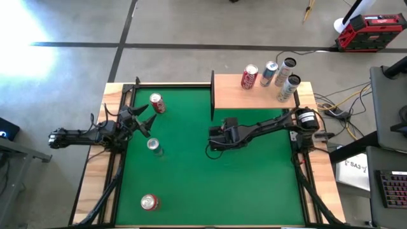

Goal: Place canned beverage on shelf
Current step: Put the right red soda can on the shelf

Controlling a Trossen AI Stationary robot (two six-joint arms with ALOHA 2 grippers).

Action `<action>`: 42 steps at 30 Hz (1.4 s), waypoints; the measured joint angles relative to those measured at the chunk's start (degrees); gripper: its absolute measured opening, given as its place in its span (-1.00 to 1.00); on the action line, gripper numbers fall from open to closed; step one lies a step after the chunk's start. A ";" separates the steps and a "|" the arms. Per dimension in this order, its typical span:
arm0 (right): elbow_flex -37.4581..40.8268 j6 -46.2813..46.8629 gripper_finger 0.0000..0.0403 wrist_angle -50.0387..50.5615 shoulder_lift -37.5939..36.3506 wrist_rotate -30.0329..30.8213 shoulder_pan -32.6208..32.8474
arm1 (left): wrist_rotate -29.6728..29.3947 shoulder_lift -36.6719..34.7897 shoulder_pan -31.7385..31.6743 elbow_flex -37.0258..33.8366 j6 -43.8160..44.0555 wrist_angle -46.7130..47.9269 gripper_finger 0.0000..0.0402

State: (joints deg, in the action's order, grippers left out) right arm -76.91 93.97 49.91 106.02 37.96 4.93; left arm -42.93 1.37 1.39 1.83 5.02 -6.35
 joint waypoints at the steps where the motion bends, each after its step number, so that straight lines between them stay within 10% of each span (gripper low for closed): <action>1: 0.64 0.02 0.49 -0.36 -0.14 0.42 0.04 | 0.02 0.00 0.02 0.00 0.02 0.00 0.61; 19: -0.61 -9.72 0.58 -2.23 0.24 0.35 1.20 | 0.00 0.00 0.02 0.00 0.02 -0.02 0.61; 29: -0.61 -9.54 0.97 -2.52 0.28 1.28 2.37 | 0.00 0.00 0.00 0.00 0.00 -0.02 0.61; 42: 1.38 0.69 0.99 0.49 0.50 17.19 8.70 | 0.00 -0.02 0.00 0.00 0.02 0.00 0.61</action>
State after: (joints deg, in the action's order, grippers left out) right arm -75.53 94.66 50.40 106.52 55.14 13.62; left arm -42.93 1.35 1.39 1.83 5.04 -6.35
